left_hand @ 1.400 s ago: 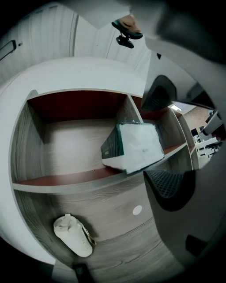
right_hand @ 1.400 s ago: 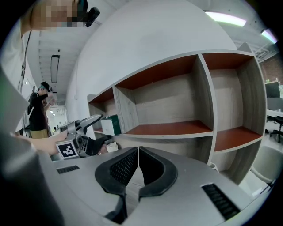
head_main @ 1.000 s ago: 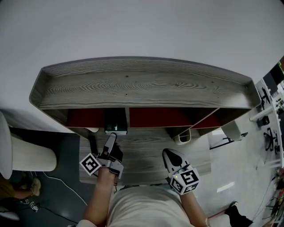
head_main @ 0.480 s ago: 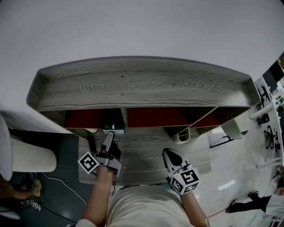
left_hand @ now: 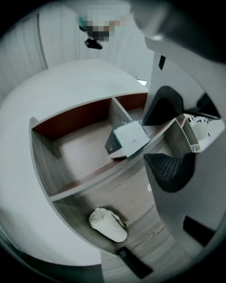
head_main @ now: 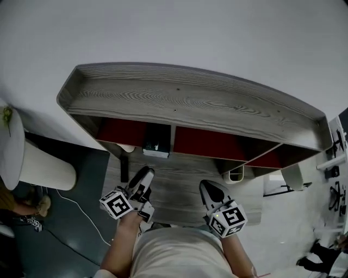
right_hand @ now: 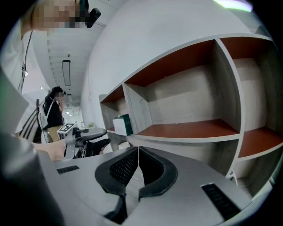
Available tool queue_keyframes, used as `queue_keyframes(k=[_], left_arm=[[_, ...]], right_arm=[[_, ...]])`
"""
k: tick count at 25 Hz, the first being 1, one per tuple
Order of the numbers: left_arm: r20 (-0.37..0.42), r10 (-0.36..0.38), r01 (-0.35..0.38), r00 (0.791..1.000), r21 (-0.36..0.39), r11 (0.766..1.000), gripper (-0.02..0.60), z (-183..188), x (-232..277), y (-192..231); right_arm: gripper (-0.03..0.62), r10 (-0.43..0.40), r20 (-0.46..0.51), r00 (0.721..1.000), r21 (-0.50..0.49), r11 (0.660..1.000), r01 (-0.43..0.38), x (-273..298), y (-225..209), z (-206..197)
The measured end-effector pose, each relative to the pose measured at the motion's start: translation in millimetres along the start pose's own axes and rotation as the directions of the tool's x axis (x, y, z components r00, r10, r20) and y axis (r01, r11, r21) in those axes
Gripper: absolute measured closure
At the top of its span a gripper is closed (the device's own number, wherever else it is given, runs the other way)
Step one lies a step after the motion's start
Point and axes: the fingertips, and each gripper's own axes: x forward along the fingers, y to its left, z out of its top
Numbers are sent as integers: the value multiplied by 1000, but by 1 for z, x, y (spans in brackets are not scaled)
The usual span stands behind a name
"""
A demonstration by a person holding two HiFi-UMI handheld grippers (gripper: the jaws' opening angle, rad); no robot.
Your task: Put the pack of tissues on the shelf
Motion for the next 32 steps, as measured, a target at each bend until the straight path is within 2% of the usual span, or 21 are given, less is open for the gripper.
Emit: queue_keyframes(k=[2,4,5,9,13,15,18,21,22,25,29,32], left_arm=[[1,28,-28,1000,111,993,427,0,-11,-6],[10,57,-57,998,221,974,500,-1,-22,-11],[11,78,-78,997,271,959,516,-2,-27,-14],[7,170,-155,985,460,874,565,-9,-49,-22],[12,222,-187,975,578,794,566,-16,-70,-29],[10,256,-210,967,605,768,566,-18,-80,-31],[17,279,-228,960,624,747,566,-19,-92,-35],[22,298,-233,954,680,695,568,-21,-101,-40],[30,297,-235,954,688,686,567,-21,-103,-42],[62,289,-252,955,685,683,566,-17,-111,-46],[87,297,-269,951,709,651,568,-13,-119,-47],[102,304,-283,947,711,643,568,-10,-124,-47]], right_arm=[[563,40,2,999,-11,999,-40,5,7,4],[563,80,3,997,-22,997,-80,9,14,8],[563,100,3,995,-28,995,-100,11,18,9],[563,179,3,984,-50,983,-179,19,37,14],[563,249,-3,969,-79,965,-248,26,56,18],[563,283,-8,959,-95,954,-283,29,66,19],[563,332,-17,943,-120,936,-331,31,81,21],[563,363,-28,931,-137,922,-363,32,93,20],[563,376,-30,926,-146,915,-376,33,97,20],[563,406,-35,913,-168,898,-406,33,106,21],[563,436,-40,899,-176,883,-436,33,116,20],[563,458,-36,888,-178,872,-457,31,122,21]])
